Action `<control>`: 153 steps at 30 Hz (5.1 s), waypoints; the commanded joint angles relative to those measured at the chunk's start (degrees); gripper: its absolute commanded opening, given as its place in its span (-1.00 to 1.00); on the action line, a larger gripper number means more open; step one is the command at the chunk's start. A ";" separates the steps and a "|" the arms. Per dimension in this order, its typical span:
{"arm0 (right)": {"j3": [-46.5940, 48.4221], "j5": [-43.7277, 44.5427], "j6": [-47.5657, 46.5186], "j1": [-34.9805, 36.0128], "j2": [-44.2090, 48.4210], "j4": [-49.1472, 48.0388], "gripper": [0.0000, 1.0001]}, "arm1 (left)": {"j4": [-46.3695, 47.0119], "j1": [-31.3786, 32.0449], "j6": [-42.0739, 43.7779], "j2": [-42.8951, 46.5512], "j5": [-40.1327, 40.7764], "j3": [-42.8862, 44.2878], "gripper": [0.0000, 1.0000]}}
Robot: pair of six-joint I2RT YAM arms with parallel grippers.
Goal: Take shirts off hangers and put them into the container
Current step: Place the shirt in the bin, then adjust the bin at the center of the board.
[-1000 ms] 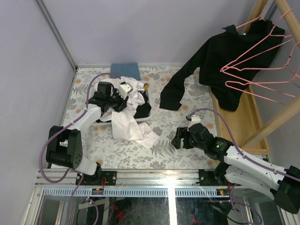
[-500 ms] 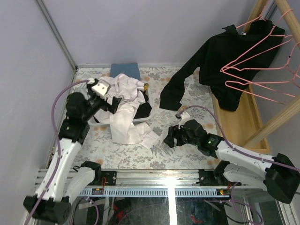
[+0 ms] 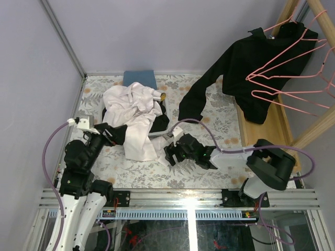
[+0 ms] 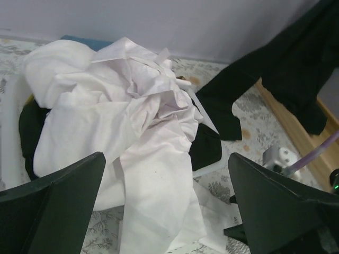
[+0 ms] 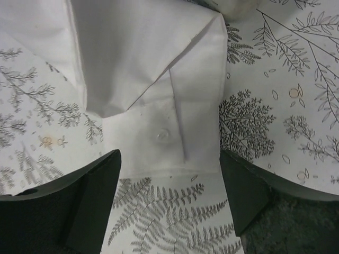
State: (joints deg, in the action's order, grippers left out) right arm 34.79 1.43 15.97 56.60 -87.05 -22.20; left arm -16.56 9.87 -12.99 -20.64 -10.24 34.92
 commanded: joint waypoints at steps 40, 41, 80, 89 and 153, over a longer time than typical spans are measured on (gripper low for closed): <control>44.13 22.90 -32.20 5.96 -5.34 -3.10 -1.00 | -13.33 -0.30 -13.89 6.96 29.04 3.29 1.00; 46.83 23.04 -32.22 5.01 -8.30 -3.49 -1.00 | -13.33 -0.29 -13.82 6.86 28.82 3.31 1.00; 47.14 -13.68 -9.05 -0.55 -7.59 14.53 -0.18 | -15.31 -0.31 -14.36 2.60 29.04 4.66 1.00; 68.07 -2.21 -5.04 -0.65 -30.10 30.07 -0.49 | -16.78 -0.27 -15.90 4.75 33.34 5.01 1.00; 13.65 -2.07 7.14 -0.68 34.23 32.66 0.25 | -11.77 -12.55 -9.06 -84.52 -12.84 49.45 0.13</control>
State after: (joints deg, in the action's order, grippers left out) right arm 48.10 0.84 22.04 56.07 -52.07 11.84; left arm -25.36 -3.36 -26.61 -108.81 -14.92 90.76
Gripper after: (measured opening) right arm 0.623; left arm 0.582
